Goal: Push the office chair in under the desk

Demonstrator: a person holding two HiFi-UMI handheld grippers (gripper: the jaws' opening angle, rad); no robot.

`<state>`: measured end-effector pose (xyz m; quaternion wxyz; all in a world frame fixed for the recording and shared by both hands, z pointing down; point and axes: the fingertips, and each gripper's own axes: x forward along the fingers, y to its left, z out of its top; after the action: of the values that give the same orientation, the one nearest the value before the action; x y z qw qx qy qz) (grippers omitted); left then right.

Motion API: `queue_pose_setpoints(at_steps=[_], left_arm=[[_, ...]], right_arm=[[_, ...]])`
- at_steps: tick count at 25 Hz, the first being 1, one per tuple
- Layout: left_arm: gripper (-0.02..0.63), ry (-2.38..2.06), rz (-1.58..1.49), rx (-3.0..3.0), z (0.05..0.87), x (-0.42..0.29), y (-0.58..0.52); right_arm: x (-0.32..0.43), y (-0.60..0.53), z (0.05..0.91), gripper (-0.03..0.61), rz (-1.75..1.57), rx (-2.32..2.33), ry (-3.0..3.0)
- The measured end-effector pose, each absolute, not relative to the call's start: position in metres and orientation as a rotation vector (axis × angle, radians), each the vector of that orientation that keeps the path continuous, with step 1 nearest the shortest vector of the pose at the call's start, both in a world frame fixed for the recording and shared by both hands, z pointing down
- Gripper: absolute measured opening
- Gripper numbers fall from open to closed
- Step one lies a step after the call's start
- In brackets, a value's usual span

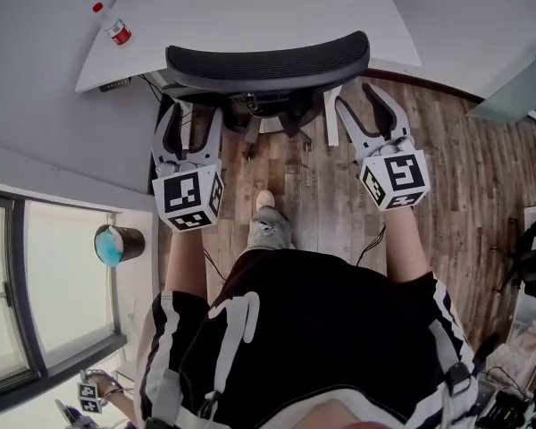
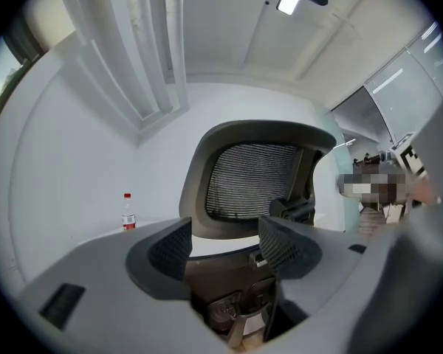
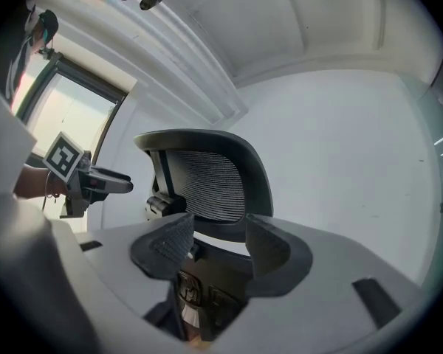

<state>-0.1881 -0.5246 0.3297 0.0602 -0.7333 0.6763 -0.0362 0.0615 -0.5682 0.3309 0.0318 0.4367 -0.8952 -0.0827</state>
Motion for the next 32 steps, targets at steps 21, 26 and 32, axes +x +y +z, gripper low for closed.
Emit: queue_pose_setpoints(at_steps=[21, 26, 32], left_arm=[[0.238, 1.981, -0.039, -2.351, 0.344, -0.150, -0.484], [0.191, 1.970, -0.047, -2.346, 0.349, -0.146, -0.479], [0.158, 1.955, -0.058, -2.356, 0.352, -0.142, -0.475]], right_arm=[[0.063, -0.522, 0.343, 0.106, -0.149, 1.310, -2.847], [0.061, -0.515, 0.343, 0.077, -0.133, 1.310, -2.859], [0.055, -0.509, 0.344, 0.059, -0.127, 1.292, -2.872]])
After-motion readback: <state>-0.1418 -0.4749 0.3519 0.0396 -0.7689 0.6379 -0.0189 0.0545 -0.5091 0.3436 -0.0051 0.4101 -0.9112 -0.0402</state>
